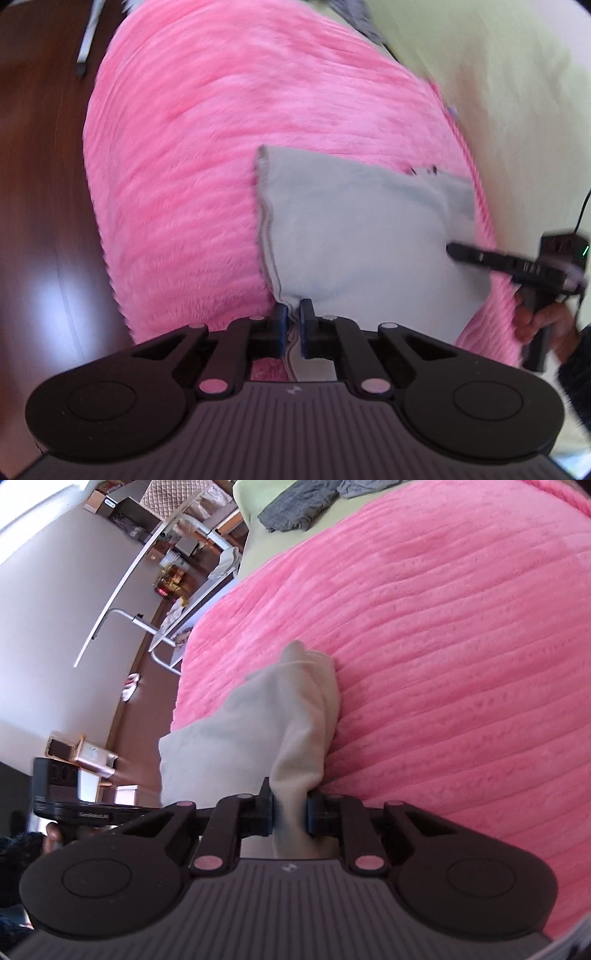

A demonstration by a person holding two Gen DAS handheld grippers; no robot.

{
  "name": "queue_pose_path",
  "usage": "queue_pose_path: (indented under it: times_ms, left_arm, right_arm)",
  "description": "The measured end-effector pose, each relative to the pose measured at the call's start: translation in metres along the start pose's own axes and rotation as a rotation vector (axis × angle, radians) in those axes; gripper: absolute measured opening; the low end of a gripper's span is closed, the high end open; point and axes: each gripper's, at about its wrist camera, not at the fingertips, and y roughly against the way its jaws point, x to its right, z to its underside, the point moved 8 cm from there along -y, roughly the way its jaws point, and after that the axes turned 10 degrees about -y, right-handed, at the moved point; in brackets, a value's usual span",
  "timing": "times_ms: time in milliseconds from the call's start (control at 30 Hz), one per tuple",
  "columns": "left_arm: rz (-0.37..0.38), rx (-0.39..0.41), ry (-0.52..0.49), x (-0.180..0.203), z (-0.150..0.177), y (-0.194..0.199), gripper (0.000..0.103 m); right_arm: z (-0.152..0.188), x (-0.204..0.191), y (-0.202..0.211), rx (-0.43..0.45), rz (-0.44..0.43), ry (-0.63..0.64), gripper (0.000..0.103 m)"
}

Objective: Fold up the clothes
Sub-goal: 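Grasp the folded edge with the left gripper while the right gripper grasps a corner, then shift the folded top on the blanket and open both grippers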

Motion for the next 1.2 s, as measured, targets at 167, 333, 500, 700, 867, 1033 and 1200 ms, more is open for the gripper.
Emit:
queue_pose_path:
  times_ms: [167, 333, 500, 700, 867, 1033, 1200]
  left_arm:
    - [-0.074, -0.072, -0.319, 0.036, -0.052, 0.009, 0.003]
    - [-0.04, -0.134, -0.599, 0.084, -0.116, -0.013, 0.003]
    - [0.04, -0.203, -0.977, 0.151, -0.151, -0.055, 0.004]
    - [0.017, -0.294, -1.313, 0.154, -0.138, -0.103, 0.015]
    - [-0.091, -0.156, -1.457, 0.138, -0.161, -0.069, 0.01]
    - [0.083, -0.212, -1.552, 0.139, -0.122, -0.03, 0.011]
    - [0.096, -0.256, -1.623, 0.135, -0.065, -0.06, 0.018]
  right_arm:
    - [0.024, -0.01, 0.036, 0.184, 0.099, -0.176, 0.011]
    - [0.083, -0.01, 0.081, 0.436, 0.185, -0.53, 0.011]
    - [0.148, -0.018, 0.095, 0.711, 0.23, -0.869, 0.011]
    - [0.179, -0.01, 0.067, 0.838, 0.396, -1.093, 0.035]
    - [0.204, -0.045, 0.078, 0.972, 0.627, -1.135, 0.051]
    - [0.208, -0.105, 0.071, 0.909, 0.725, -0.94, 0.003]
    - [0.187, -0.092, 0.03, 0.802, 0.823, -0.823, 0.002]
